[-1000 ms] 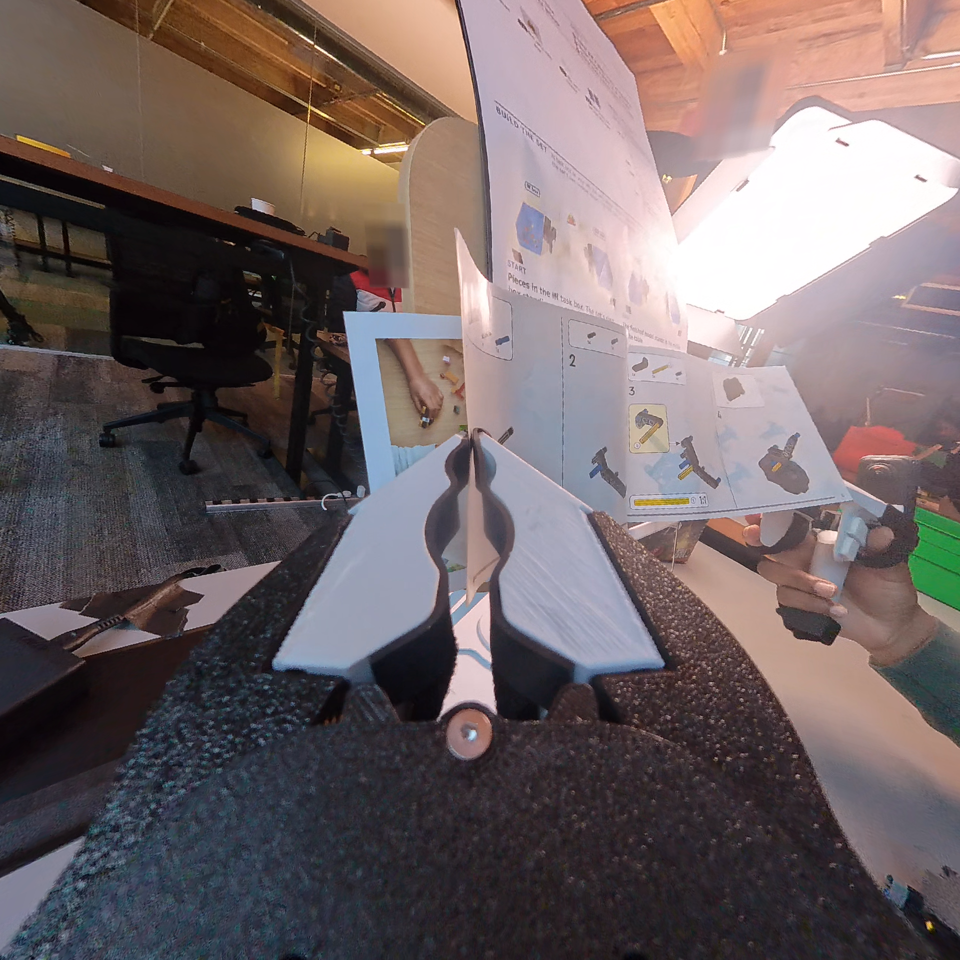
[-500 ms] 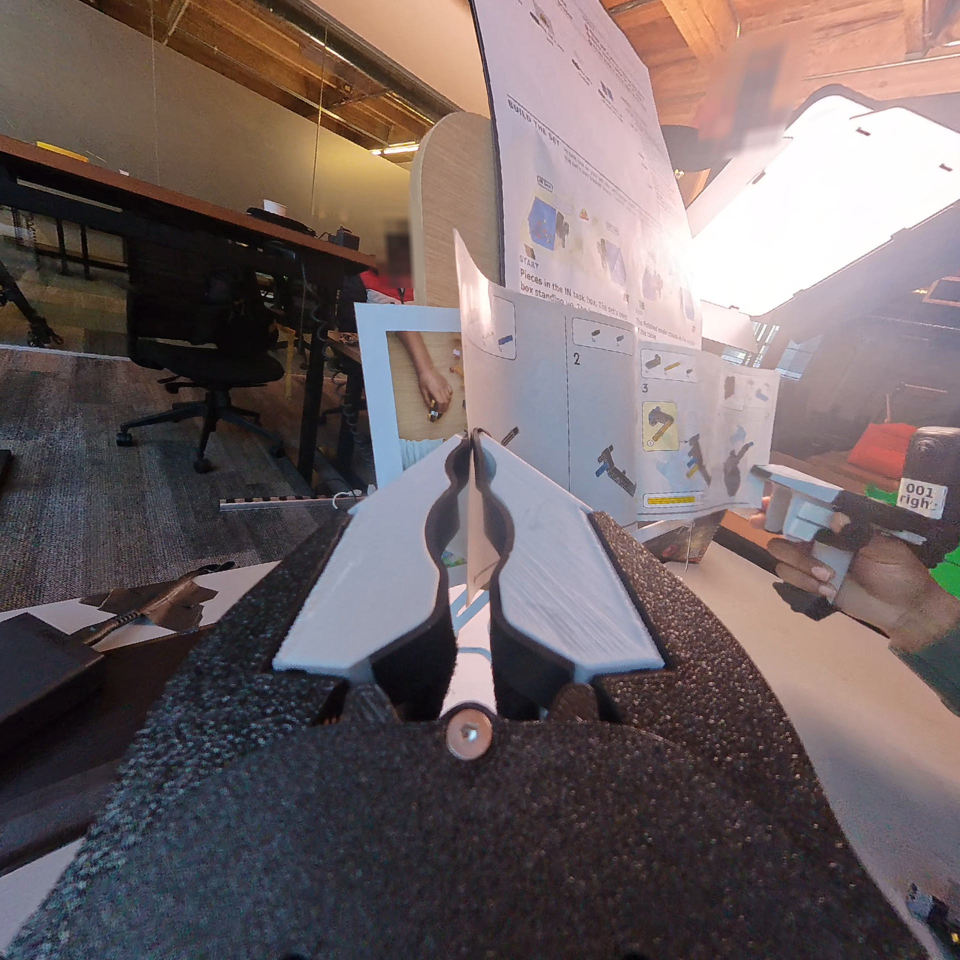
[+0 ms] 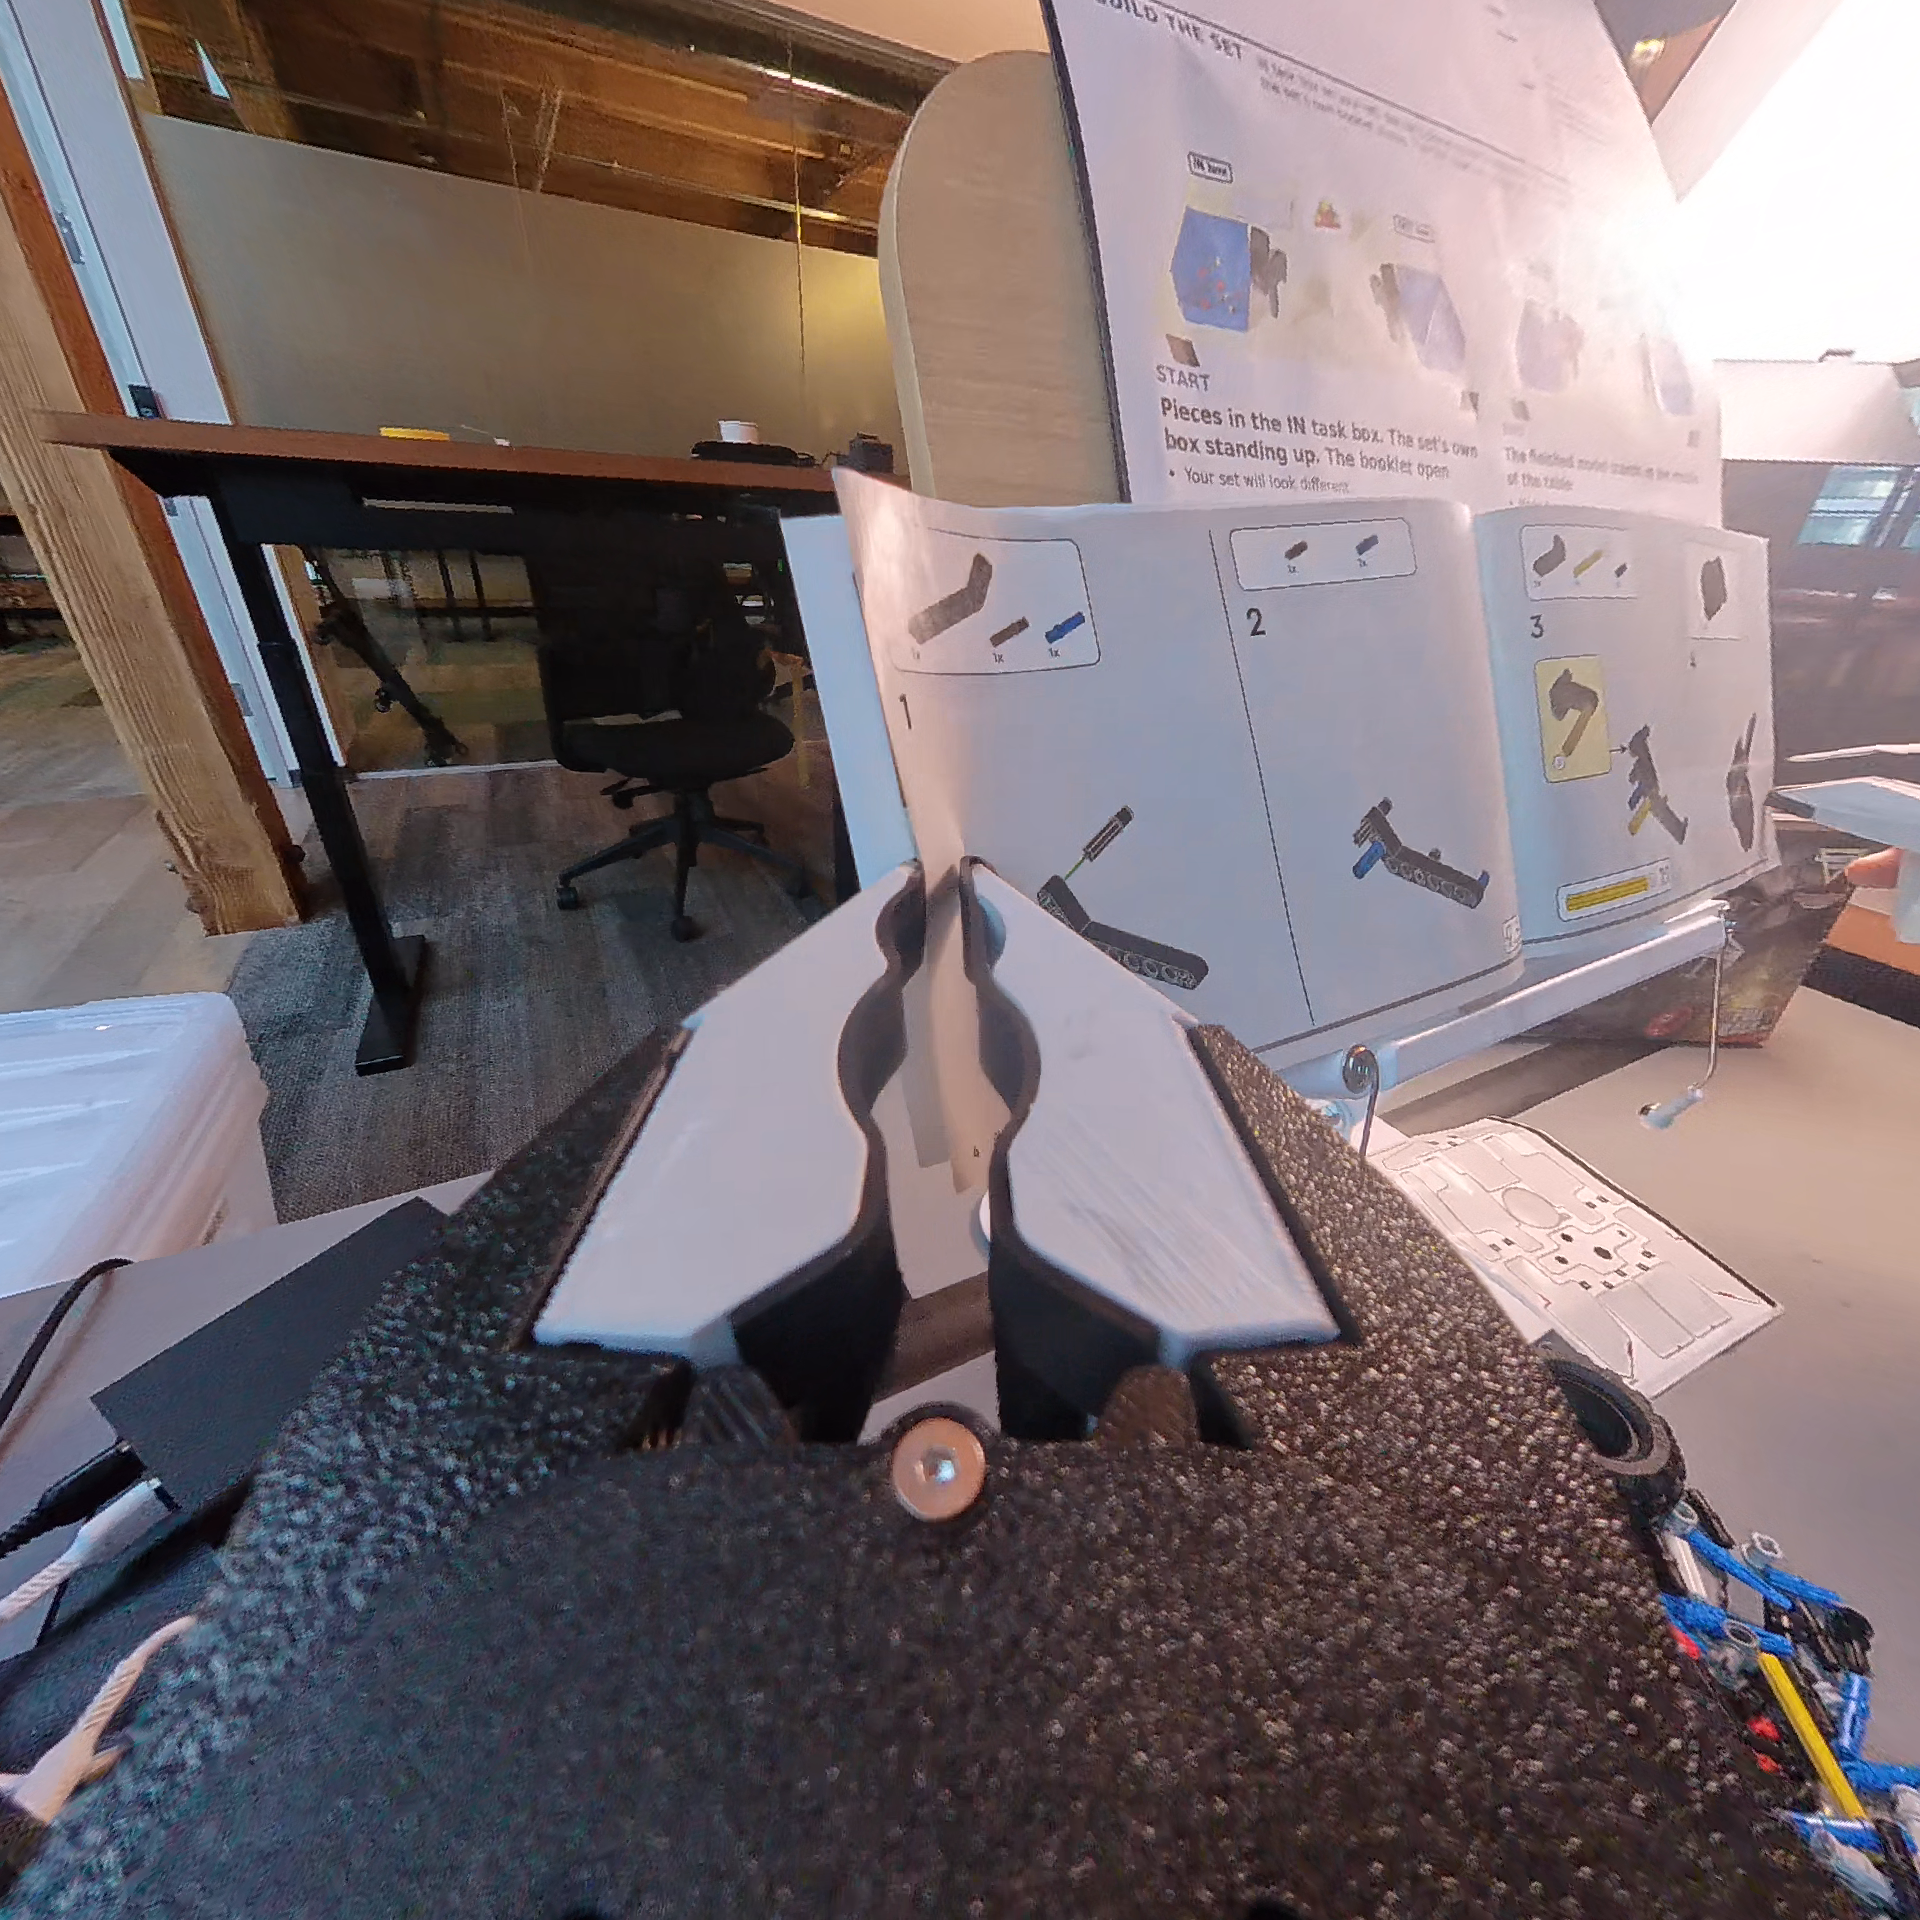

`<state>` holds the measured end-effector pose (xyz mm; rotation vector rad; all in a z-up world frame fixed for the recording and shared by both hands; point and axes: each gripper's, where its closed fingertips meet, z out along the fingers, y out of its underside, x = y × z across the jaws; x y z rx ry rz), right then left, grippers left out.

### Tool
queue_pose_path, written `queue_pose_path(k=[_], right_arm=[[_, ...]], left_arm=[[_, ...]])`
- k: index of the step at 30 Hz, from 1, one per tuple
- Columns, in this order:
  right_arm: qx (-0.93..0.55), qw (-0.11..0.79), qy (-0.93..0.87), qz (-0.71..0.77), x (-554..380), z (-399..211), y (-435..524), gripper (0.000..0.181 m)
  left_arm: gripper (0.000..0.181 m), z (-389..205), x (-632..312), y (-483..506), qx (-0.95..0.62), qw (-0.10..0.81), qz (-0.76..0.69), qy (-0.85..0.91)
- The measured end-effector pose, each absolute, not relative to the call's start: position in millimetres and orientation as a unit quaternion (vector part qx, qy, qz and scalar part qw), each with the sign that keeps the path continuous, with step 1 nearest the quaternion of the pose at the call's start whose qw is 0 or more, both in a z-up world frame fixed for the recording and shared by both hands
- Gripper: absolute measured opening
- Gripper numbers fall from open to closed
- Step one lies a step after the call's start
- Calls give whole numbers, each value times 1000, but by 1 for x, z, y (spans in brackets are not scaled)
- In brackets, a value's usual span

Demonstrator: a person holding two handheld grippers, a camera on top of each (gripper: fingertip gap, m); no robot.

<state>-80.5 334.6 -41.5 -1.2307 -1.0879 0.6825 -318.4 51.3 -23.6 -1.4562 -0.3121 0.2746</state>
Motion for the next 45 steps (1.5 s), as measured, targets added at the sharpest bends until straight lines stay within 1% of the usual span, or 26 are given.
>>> queue_pose_path(k=[5,12,14,18,21,24,26,28,30,34,36,39,40,41,42,45], right_arm=[[-544,632,-465,299,-57,-38,334,24],[-526,612,-491,327,-29,-47,291,25],[-517,600,-507,341,-20,-51,272,25],[-499,576,-542,354,-2,-60,238,26],[-489,558,-563,363,13,-64,216,28],[-476,528,-592,379,28,-73,190,29],[-455,502,-629,381,38,-84,171,23],[-426,490,-664,370,46,-93,157,17],[-407,461,-699,364,52,-103,142,17],[-362,366,-774,370,67,-135,103,20],[-338,298,-811,374,76,-156,78,29],[-327,260,-848,327,71,-190,65,45],[-326,257,-854,314,67,-200,63,44],[-328,251,-856,310,64,-208,61,35],[-332,249,-851,323,60,-210,58,33],[-349,235,-808,413,51,-197,44,25]], left_arm=[[8,-17,-318,46,-654,732,120,-146],[8,-12,-323,36,-648,733,133,-162],[11,-6,-329,27,-636,735,146,-182],[23,21,-331,2,-596,756,170,-212],[29,52,-300,-3,-590,774,160,-165],[34,80,-244,2,-597,788,126,-85],[34,84,-201,11,-621,776,106,-18],[38,70,-158,22,-658,747,78,47],[41,42,-117,29,-693,714,20,96],[44,-50,-53,21,-767,621,-78,140],[45,-100,-28,13,-799,571,-112,152],[45,-160,0,3,-837,504,-128,173],[46,-173,8,1,-845,485,-135,180],[48,-183,16,0,-850,470,-143,187],[48,-189,22,1,-853,461,-149,194],[55,-199,32,0,-857,442,-159,211]])
